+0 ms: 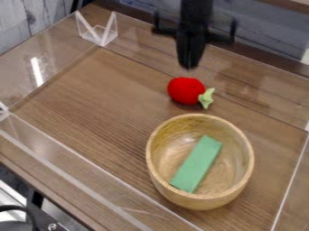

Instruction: Move the red object to the left side of the table

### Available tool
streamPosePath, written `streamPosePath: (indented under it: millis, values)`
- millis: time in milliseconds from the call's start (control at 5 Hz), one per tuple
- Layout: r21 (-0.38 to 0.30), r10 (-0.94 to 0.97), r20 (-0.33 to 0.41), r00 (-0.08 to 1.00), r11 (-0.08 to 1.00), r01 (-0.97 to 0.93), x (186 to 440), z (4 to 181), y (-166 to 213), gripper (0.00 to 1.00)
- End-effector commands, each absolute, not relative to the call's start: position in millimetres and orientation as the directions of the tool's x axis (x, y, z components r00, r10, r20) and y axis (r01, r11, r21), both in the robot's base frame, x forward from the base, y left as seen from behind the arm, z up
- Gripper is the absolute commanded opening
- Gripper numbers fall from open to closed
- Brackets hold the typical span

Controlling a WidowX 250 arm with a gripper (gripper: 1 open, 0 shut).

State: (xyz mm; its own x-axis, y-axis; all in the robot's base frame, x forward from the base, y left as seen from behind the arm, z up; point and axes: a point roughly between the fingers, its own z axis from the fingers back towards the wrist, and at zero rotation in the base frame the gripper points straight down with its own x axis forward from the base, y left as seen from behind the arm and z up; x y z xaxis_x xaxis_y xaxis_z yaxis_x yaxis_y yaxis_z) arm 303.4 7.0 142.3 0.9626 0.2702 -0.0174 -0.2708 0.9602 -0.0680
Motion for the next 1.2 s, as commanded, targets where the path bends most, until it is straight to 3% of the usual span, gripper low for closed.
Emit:
streamPosePath:
  millis: [0,400,800,1000]
  values:
    - [-0.070,0.225,0.038,0.974,0.973,-0.222,307.7,143.8,6.6,1.00]
    - [-0.050,0.187,0.015,0.982,0.981,-0.186,303.6,101.6,18.3,1.00]
    - [-0.048,0.244,0.002,0.970,0.969,-0.244,311.9,72.1,15.9,1.00]
    - [-0.046,0.310,0.002,0.951,0.950,-0.309,310.4,55.7,16.9,0.00]
